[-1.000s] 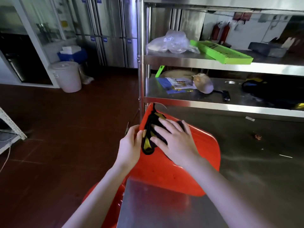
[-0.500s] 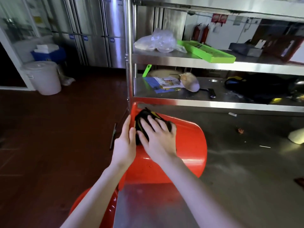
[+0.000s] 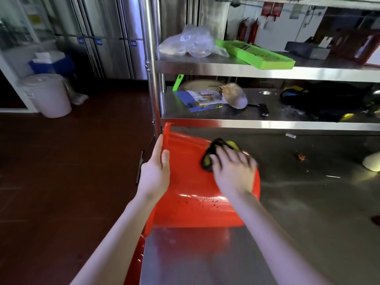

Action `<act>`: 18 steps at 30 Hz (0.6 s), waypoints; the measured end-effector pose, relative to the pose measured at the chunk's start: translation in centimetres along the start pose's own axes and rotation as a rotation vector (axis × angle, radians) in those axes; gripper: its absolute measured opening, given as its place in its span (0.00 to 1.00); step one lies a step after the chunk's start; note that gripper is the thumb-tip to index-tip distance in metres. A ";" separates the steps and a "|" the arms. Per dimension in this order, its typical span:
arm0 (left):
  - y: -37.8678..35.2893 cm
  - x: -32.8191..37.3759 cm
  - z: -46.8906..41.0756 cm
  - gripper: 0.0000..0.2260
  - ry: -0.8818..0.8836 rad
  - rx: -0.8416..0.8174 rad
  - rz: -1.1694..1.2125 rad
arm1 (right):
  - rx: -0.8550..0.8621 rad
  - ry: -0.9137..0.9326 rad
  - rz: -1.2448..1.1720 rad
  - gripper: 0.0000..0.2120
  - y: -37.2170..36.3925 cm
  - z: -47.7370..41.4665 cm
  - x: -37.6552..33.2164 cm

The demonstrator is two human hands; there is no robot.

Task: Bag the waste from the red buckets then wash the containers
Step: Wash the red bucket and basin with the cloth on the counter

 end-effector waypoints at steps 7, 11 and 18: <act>1.6 -0.8 -0.5 0.20 0.088 0.068 0.011 | 0.042 0.390 -0.232 0.20 -0.5 -0.1 -8.4; 1.2 -0.8 -0.6 0.21 0.128 0.059 0.054 | 0.017 0.082 -0.088 0.20 -1.0 -0.1 0.7; -0.9 1.1 -1.4 0.22 0.120 0.035 0.015 | 0.042 0.008 -0.094 0.19 -0.8 -0.7 -0.5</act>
Point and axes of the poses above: each hand's wrist, its own z-axis away from the middle knuckle, its own y-axis out of the back of the hand, x = y × z, the point moved 5 cm from there along -z, towards the middle knuckle, and after that the axes turned 7 degrees about y, right-handed, at the moved point
